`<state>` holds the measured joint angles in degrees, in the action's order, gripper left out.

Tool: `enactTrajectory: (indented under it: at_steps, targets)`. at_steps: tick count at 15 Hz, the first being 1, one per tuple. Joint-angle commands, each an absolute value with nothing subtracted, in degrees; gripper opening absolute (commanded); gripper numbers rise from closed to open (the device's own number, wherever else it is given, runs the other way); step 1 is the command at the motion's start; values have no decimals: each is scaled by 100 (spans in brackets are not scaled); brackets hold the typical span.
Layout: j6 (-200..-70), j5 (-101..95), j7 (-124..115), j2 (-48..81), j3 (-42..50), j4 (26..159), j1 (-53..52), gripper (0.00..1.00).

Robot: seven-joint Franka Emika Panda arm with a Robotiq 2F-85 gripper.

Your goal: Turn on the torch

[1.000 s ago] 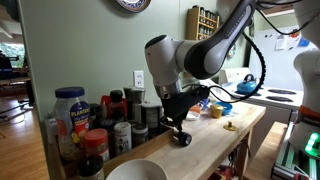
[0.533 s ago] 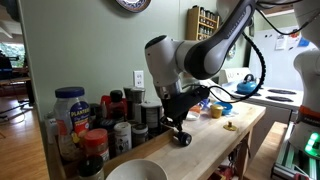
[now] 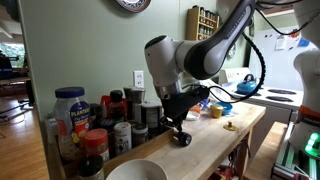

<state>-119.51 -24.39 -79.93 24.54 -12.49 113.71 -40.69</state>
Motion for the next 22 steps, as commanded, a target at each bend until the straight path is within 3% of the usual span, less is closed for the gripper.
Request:
enactTrajectory:
  at_steps: [1, 22]
  targets:
    - [-11978, -2509, -8109, 2566, -1197, 11387, -4125, 0]
    - [-11619, -2488, -7987, 1864, -1277, 11589, -4058, 0]
